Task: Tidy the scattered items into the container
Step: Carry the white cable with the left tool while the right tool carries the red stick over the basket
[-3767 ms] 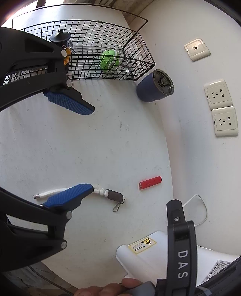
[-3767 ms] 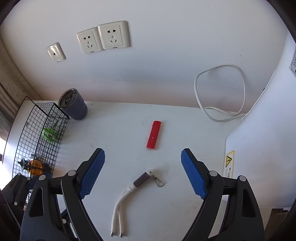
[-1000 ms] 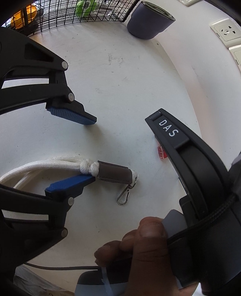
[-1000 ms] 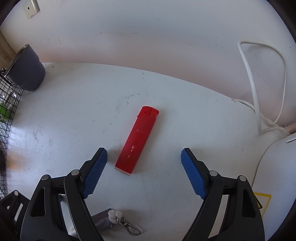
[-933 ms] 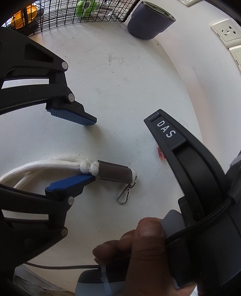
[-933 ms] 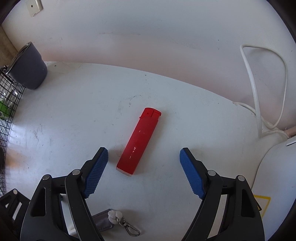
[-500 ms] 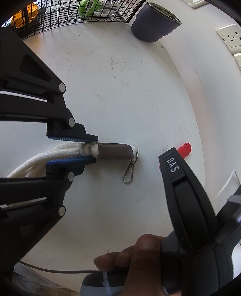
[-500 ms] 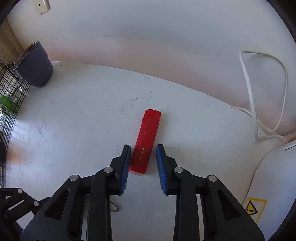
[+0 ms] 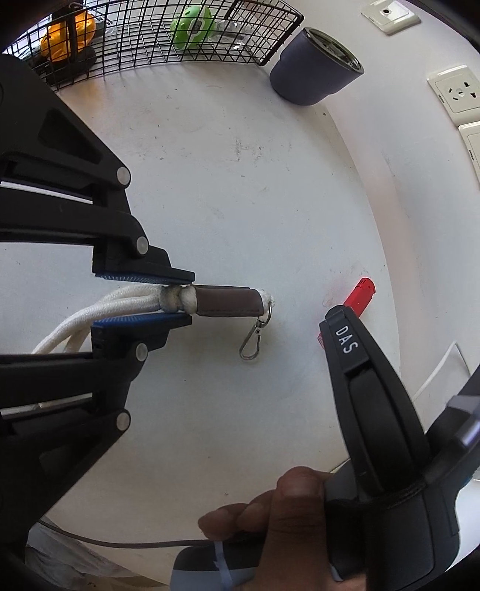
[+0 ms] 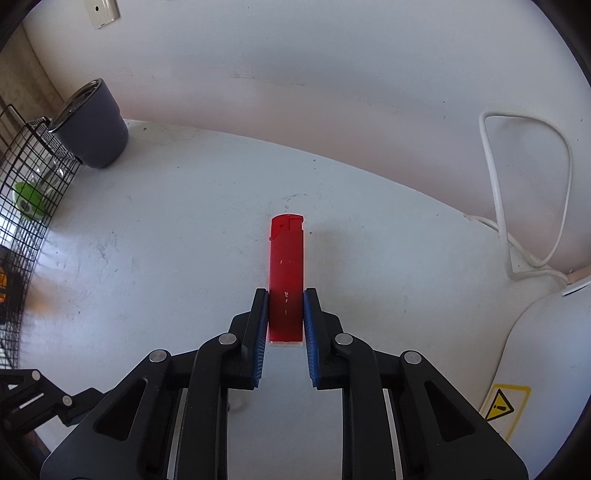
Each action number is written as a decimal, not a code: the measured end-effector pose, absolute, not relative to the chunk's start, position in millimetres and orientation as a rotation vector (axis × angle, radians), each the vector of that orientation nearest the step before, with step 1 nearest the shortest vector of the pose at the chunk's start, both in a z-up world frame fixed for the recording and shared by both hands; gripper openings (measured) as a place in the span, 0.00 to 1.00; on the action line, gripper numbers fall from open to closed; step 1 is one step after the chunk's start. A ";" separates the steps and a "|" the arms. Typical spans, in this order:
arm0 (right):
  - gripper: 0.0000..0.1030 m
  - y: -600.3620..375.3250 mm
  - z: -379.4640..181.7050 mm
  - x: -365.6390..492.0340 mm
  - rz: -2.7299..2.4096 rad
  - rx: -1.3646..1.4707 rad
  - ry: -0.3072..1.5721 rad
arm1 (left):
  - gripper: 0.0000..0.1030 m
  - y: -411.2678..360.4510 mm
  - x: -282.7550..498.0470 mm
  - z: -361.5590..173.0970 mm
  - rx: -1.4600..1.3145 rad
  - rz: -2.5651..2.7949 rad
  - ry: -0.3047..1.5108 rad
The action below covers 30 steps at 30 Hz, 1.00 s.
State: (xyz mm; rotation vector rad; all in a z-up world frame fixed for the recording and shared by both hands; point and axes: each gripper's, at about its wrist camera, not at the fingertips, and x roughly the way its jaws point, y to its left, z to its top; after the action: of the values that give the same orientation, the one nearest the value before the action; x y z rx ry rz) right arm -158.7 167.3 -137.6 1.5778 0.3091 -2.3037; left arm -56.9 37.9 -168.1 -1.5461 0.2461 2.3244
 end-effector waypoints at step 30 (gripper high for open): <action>0.16 144.6 -51.8 -122.9 -2.344 1.358 0.306 | 0.11 10.6 -27.5 -77.2 -1.441 2.531 0.176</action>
State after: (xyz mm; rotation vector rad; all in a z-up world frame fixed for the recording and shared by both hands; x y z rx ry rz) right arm -122.9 144.6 -51.8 1.3578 0.3064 -2.3435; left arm -27.5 10.6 -77.2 -1.4412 0.1760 2.5307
